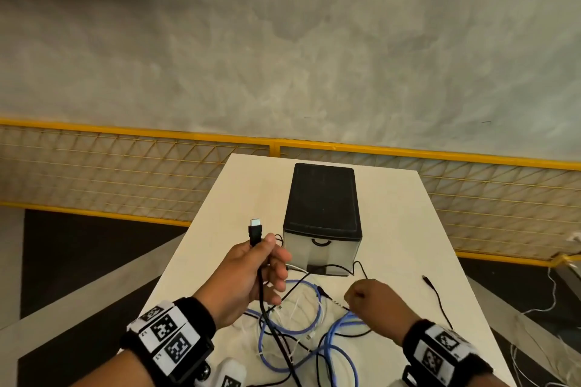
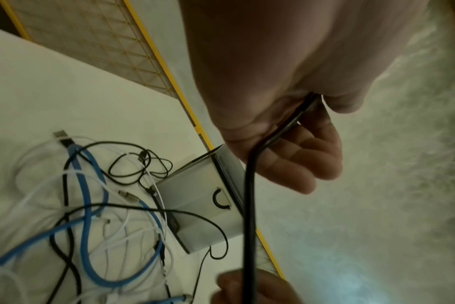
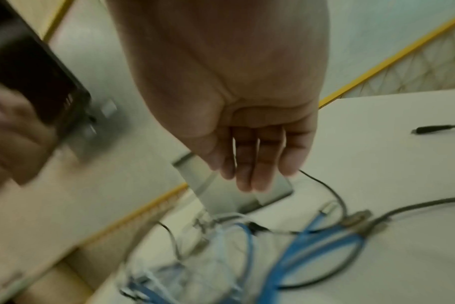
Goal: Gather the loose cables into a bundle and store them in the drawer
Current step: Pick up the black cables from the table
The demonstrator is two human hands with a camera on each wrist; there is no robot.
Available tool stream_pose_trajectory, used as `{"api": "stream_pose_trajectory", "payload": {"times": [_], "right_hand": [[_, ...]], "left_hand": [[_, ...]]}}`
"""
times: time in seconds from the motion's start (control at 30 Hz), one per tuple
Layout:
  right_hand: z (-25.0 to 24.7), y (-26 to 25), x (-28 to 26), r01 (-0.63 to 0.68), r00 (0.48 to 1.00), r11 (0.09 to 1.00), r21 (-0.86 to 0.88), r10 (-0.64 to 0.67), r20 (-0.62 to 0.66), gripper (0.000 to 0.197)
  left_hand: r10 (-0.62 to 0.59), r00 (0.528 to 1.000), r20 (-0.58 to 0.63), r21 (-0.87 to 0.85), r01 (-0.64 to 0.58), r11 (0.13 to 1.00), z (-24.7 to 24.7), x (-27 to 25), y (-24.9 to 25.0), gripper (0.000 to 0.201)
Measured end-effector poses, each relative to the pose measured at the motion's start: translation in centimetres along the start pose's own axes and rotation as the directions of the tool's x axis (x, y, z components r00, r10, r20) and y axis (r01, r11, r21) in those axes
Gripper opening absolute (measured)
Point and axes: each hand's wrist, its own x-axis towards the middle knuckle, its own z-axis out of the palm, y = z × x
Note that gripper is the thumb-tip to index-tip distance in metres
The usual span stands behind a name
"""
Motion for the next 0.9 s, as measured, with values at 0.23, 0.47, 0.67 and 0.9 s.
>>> {"api": "stream_pose_trajectory", "payload": {"times": [0.23,0.47,0.67,0.9], "right_hand": [[4.9,2.6,5.8,-0.035,0.999,0.928,-0.370,0.031,-0.017,0.025],[6.7,3.6,7.3,-0.041,0.997,0.793,-0.608,0.070,0.024,0.029],[5.6,3.1,7.5,0.022,0.995,0.750,-0.661,0.047,0.087,0.036],[-0.4,1.0,3.9,0.196,0.978,0.809,-0.554,-0.124,0.165,0.026]], "left_hand": [[-0.065,0.997,0.038,0.013,0.064,0.998,1.0,0.6,-0.5,0.037],[-0.113,0.993,-0.028,0.039,0.114,0.993,0.8,1.6,-0.1,0.039],[-0.082,0.996,-0.038,0.051,0.084,0.995,0.6,2.6,0.2,0.037],[-0.065,0.998,-0.010,0.071,0.066,0.995,1.8,4.3,-0.7,0.043]]}}
